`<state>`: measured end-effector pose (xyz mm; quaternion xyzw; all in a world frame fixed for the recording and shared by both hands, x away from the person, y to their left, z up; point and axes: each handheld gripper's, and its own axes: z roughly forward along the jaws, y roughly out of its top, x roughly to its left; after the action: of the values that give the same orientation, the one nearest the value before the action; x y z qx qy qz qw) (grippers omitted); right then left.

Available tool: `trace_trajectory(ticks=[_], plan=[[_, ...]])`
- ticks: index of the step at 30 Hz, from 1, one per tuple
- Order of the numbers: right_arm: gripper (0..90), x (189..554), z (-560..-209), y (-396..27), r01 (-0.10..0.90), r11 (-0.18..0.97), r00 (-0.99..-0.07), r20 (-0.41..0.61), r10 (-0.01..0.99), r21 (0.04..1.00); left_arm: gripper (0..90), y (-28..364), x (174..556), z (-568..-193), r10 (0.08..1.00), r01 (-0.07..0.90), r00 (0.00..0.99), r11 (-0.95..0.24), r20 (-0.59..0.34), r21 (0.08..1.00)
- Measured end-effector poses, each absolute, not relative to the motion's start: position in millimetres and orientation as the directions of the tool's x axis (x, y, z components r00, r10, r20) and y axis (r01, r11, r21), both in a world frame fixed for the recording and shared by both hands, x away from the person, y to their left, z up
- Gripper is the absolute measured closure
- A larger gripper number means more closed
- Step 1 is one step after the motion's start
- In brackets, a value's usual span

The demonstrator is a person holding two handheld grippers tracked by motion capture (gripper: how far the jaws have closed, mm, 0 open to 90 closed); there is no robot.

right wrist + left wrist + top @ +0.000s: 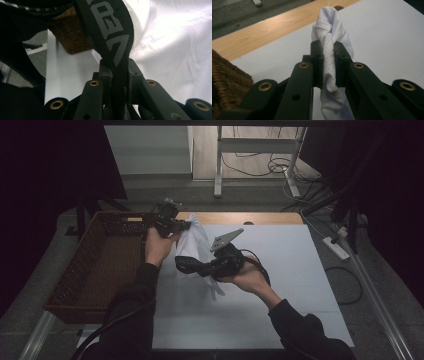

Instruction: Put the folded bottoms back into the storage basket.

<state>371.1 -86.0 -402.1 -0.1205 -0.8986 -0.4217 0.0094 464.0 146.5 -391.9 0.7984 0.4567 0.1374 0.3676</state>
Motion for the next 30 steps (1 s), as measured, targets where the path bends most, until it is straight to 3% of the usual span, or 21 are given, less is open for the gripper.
trace_trajectory(ticks=[30], plan=[[79.1,382.8,-368.2,-18.5,0.151,0.557,-0.986,0.081,0.148,0.817,81.2,211.8,463.1,-335.3,0.860,0.574,0.505,-0.268,-0.077,0.774]])
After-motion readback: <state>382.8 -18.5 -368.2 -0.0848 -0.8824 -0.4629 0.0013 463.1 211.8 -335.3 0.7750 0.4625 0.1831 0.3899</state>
